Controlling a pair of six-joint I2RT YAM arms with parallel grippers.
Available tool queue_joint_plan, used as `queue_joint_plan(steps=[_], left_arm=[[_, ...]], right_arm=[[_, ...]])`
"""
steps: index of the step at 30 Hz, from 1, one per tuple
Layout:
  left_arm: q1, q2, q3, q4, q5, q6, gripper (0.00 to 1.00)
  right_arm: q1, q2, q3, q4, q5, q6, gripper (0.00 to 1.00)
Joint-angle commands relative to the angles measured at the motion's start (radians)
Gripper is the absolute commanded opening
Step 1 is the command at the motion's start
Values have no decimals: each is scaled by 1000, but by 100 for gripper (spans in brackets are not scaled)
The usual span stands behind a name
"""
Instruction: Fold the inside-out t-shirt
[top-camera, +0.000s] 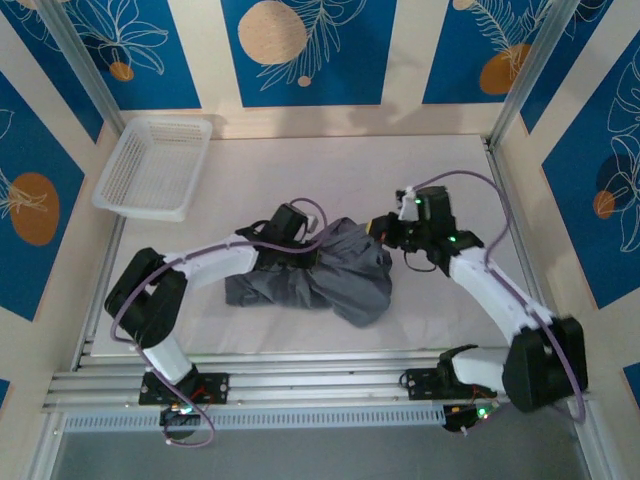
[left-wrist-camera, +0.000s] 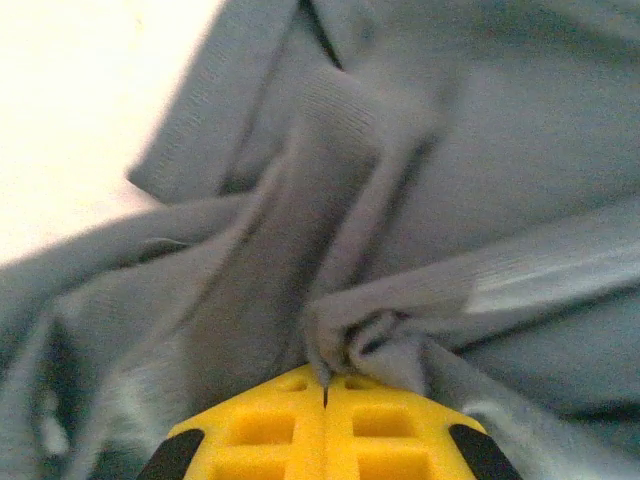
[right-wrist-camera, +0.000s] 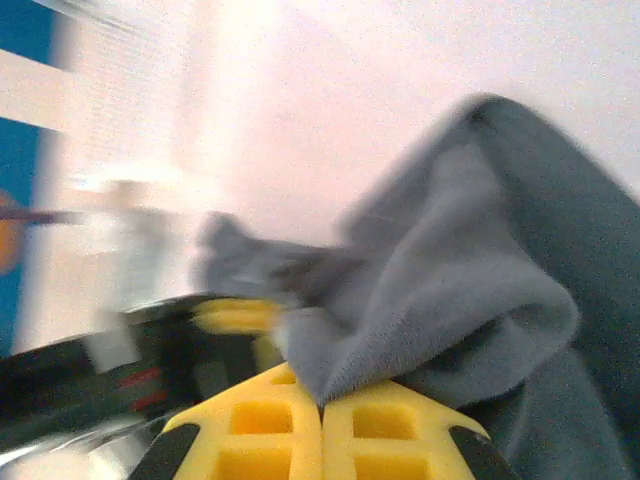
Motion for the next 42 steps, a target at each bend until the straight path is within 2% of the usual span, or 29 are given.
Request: queue_joint_plan(steps=[1,3,6,9,11,14,17,22,24,26,28,29,32,35,36,37,39,42], left_arm=[[27,-48,-13,33,38,74,3],[27,-87,-6,46,42,111,18],[27,-165,1,41,22,186,42],[20,-262,-19,58,69,285,49],[-10,-317,-34,60,114,384,49],[-66,-340,-15,16,125,501,48],[-69,-308,21,27,131,479,44],[-69,-227,80,89,248,436,44],[-69,-203,95,101,252,422,44],[-68,-183,111,94,207,405,37],[-65,-178,117,95,206,387,17],[-63,-182,115,110,218,369,2],[-32,-202,119,176,334,190,0],[8,-223,90,406,527,-179,0],[10,-223,87,488,583,-288,0],[10,-222,96,537,621,-364,0],[10,-231,99,559,634,-448,0],[9,-244,92,509,609,-458,0]], right_arm=[[-40,-35,-30,264,-338,201,0],[-38,-21,-9,256,-388,231,0],[-37,-17,-21,279,-401,275,0],[-36,-28,-20,260,-385,274,0],[-34,-28,-8,228,-379,260,0],[-23,-24,16,193,-383,240,0],[0,-22,41,162,-380,216,0],[31,-20,63,139,-370,207,0],[34,-20,68,128,-366,200,0],[36,-20,70,118,-361,194,0],[39,-17,69,117,-362,193,0],[38,-14,66,115,-361,189,0],[8,1,41,106,-325,156,0],[-87,90,-17,79,-226,30,0],[-107,156,0,11,-183,-18,0],[-109,206,30,-32,-212,-60,0],[-90,265,82,-65,-311,-63,19],[-69,209,69,12,-293,2,28]])
